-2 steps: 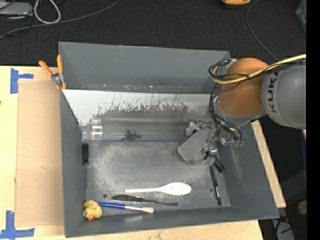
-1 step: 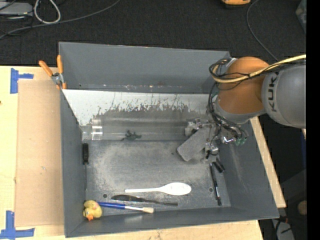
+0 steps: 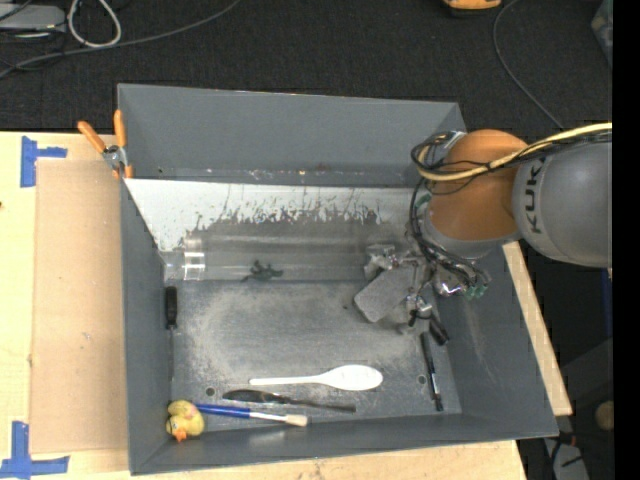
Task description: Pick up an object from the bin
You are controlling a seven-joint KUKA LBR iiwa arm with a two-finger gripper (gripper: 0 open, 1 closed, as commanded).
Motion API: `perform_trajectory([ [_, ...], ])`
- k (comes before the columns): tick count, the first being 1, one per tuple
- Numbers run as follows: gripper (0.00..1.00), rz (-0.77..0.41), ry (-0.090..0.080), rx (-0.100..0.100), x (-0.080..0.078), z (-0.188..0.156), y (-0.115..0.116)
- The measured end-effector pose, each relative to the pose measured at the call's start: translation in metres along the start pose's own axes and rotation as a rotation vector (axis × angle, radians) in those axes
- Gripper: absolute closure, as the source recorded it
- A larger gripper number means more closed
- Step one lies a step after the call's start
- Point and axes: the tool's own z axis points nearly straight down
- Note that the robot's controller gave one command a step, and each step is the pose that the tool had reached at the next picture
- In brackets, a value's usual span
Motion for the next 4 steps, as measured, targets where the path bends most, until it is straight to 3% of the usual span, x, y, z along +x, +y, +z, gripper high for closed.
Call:
perform_trajectory([
  [1, 1.0, -0.046, -0.001, 0.0, 0.0, 0.0, -0.001],
  [3, 1.0, -0.057, 0.0, -0.002, 0.0, -0.007, 0.0],
  [4, 1.0, -0.057, 0.008, -0.007, 0.002, -0.031, 0.002],
])
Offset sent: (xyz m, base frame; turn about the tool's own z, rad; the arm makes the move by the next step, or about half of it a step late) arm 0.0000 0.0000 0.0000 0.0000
